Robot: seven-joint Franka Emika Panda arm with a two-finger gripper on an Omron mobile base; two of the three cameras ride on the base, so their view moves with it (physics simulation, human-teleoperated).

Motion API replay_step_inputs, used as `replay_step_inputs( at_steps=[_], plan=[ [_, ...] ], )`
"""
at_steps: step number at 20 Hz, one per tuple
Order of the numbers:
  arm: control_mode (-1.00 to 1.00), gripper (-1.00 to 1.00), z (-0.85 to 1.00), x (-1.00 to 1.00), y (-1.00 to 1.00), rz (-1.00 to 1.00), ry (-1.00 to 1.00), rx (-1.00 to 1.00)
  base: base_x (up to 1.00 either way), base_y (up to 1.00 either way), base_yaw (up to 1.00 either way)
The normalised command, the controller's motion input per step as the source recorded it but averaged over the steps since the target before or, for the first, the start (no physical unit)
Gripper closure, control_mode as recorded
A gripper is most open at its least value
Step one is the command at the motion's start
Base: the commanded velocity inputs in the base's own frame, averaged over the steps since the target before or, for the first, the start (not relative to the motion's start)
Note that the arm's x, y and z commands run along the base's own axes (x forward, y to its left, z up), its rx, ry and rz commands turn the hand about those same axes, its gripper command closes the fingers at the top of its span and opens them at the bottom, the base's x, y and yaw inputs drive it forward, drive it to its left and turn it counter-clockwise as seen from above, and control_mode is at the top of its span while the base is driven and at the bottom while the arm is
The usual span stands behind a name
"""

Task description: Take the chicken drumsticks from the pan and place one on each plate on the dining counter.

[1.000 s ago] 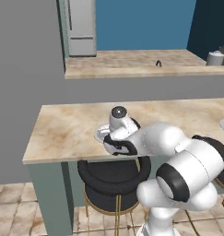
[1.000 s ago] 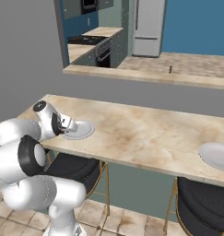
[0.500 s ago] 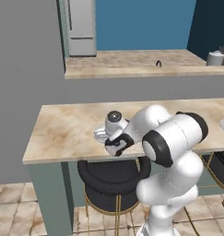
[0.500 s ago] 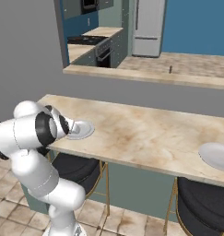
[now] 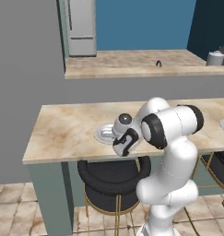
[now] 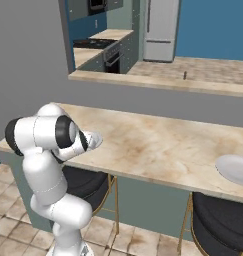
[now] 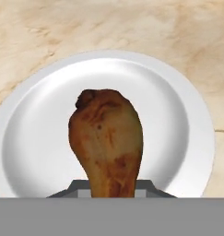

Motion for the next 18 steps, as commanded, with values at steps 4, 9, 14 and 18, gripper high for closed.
replay_step_inputs(
  at_steps=[4,9,14,18],
  plan=[
    [-1.00,-1.00,0.00,0.19,-0.02,0.00,0.00,0.05,0.00,0.00,0.00],
    [-1.00,-1.00,0.24,0.17,0.00,0.00,0.00,0.06,0.00,0.00,0.00],
    [-1.00,-1.00,0.56,0.42,0.00,0.02,0.09,0.02,0.00,0.00,0.00],
    [-1.00,-1.00,0.87,0.42,0.00,0.02,0.08,0.06,0.00,0.00,0.00]
  ],
)
